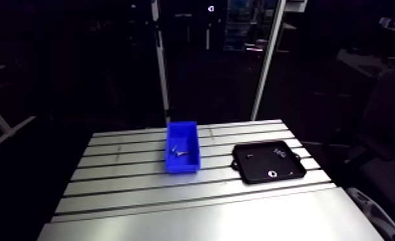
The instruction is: Pick up the M10 bolt from the tray and put it into the blue bin.
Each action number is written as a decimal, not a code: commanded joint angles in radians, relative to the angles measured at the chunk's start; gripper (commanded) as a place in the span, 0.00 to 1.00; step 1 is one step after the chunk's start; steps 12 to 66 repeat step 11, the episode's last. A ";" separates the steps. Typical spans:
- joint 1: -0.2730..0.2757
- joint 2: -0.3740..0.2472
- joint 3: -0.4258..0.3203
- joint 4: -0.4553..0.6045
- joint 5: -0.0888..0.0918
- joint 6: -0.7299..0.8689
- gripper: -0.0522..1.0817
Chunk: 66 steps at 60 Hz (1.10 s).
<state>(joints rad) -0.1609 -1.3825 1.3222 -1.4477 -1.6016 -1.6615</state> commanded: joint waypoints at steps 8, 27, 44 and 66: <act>0.000 -0.009 0.010 -0.003 -0.001 0.001 0.05; 0.000 -0.010 0.010 -0.004 -0.002 0.001 0.05; 0.000 -0.010 0.010 -0.004 -0.002 0.001 0.05; 0.000 -0.010 0.010 -0.004 -0.002 0.001 0.05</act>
